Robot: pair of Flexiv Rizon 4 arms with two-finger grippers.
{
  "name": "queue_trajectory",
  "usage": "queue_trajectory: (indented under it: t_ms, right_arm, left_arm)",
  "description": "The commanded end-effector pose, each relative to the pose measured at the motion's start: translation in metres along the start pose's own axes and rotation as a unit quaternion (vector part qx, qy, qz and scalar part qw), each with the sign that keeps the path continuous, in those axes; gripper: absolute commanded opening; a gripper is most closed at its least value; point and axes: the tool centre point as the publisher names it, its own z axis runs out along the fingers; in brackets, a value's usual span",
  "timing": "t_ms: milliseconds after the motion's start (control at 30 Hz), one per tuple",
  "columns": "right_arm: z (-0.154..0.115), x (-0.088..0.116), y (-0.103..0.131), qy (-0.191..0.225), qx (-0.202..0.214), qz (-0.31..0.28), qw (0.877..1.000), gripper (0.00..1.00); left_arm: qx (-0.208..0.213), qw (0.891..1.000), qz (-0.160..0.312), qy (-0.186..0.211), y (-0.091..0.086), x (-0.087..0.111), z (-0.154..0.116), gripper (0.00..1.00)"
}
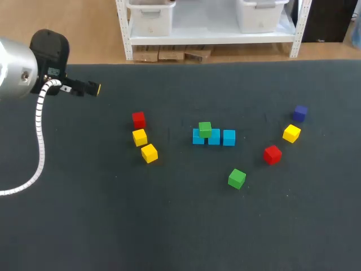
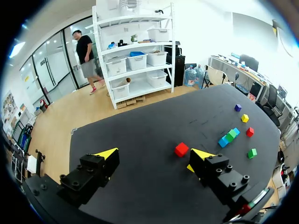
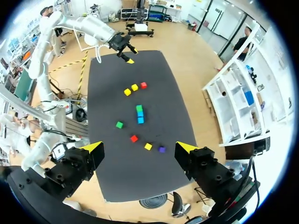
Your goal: Place the blue cubes, place green cubes on the blue cubes, place the yellow cubes on the green cubes, then place the red cubes on the yellow cubes, and place purple cube on the red cubes.
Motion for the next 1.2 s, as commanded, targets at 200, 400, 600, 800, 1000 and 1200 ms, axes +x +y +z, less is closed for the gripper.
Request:
queue_trajectory:
  t_ms: [200, 400, 600, 800, 1000, 1200]
  right_arm:
    - [0.0004, 0.0000, -0.0026, 0.017, 0.027, 0.012, 0.999, 1.00]
    - [-0.0023, 0.0006, -0.0020, 0.064, 0.030, 0.022, 0.997, 1.00]
    - [-0.0030, 0.0006, -0.0013, 0.072, 0.014, 0.030, 0.997, 1.00]
    - [-0.0027, 0.0004, -0.0010, 0.066, 0.012, 0.035, 0.997, 1.00]
    - [-0.0027, 0.0004, -0.0010, 0.066, 0.012, 0.034, 0.997, 1.00]
    - [-0.0027, 0.0004, -0.0010, 0.066, 0.012, 0.034, 0.997, 1.00]
  left_arm:
    - [-0.004, 1.000, -0.001, 0.000, -0.0015, -0.0005, 0.0014, 1.00]
    - [-0.004, 1.000, -0.001, 0.000, -0.0015, -0.0005, 0.0014, 1.00]
    - [-0.004, 1.000, -0.001, 0.000, -0.0015, -0.0005, 0.0014, 1.00]
    - [-0.004, 1.000, -0.001, 0.000, -0.0015, -0.0005, 0.0014, 1.00]
    - [-0.004, 1.000, -0.001, 0.000, -0.0015, -0.0005, 0.0014, 1.00]
    - [-0.004, 1.000, -0.001, 0.000, -0.0015, -0.0005, 0.0014, 1.00]
